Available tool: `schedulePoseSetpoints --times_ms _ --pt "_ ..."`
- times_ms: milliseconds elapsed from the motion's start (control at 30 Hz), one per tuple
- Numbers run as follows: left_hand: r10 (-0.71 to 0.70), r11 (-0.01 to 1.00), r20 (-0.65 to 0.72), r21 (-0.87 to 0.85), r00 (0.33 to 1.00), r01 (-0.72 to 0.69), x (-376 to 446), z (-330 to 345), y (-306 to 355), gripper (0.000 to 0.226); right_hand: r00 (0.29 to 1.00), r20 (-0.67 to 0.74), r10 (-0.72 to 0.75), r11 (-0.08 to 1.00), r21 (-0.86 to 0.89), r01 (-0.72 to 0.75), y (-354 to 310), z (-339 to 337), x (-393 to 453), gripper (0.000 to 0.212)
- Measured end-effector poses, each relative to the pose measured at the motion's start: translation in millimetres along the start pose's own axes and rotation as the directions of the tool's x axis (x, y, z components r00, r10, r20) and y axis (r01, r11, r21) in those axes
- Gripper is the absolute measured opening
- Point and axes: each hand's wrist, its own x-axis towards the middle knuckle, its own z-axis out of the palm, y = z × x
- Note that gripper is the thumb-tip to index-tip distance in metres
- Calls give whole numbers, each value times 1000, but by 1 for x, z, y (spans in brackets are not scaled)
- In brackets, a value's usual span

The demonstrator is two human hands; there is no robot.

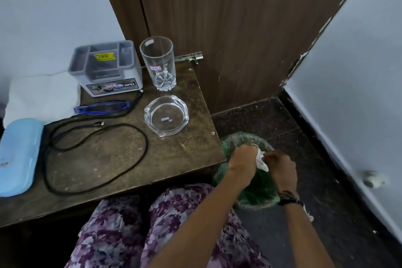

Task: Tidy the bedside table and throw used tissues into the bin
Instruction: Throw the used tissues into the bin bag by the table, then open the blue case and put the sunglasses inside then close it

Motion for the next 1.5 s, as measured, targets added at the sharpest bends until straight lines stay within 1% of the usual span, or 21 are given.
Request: schedulePoseSetpoints --times_ms 100,233,333,467,600,733,800,867,933,1000,1100,1200,1267,1367,1433,1500 --pt "-9 999 -19 -46 1000 8 6 9 -4 26 999 -43 5 1000 2 -5 -2 -5 1 20" --pt "-21 991 -80 -132 997 10 -5 7 4 18 996 -41 -85 991 97 89 -15 -16 -13 17" --pt "-31 976 -174 -216 984 -7 -24 -5 5 19 983 -46 -179 976 117 183 -33 -25 -30 20" --pt "-67 954 -340 -297 938 -39 -60 -36 -10 21 946 -47 -321 917 234 323 -69 -33 -61 22" --pt "-126 931 -473 -361 872 -62 -96 -78 -45 22 885 -2 -466 852 268 449 -118 -21 -90 13" --pt "-212 925 -598 -378 772 -38 -133 -119 -92 21 800 95 -593 788 274 551 -172 14 -118 8" --pt "-250 922 -622 -386 742 -13 -150 -136 -119 22 762 131 -634 760 289 583 -198 34 -132 8" --pt "-255 932 -635 -361 729 12 -164 -149 -148 24 713 170 -680 727 283 625 -222 53 -144 9" --pt "-252 945 -650 -324 717 38 -175 -158 -173 27 658 222 -719 695 239 678 -243 72 -157 13" --pt "-244 954 -676 -295 696 49 -183 -165 -194 28 618 259 -742 666 191 721 -259 90 -166 14" --pt "-251 960 -714 -272 653 71 -191 -172 -218 26 583 306 -752 640 132 757 -279 117 -173 15" --pt "-267 960 -746 -264 611 97 -196 -177 -241 22 550 322 -770 612 131 780 -296 136 -179 12" --pt "-312 949 -758 -279 573 149 -200 -180 -256 23 532 324 -782 595 134 793 -305 144 -183 10" --pt "-346 928 -795 -210 498 309 -204 -180 -278 37 521 341 -783 591 142 794 -315 154 -186 12" --pt "-365 903 -801 -179 475 391 -204 -178 -287 50 515 351 -782 590 148 794 -318 159 -188 12" --pt "-419 864 -781 -185 463 469 -203 -176 -293 64 515 361 -778 593 148 792 -318 163 -189 12"
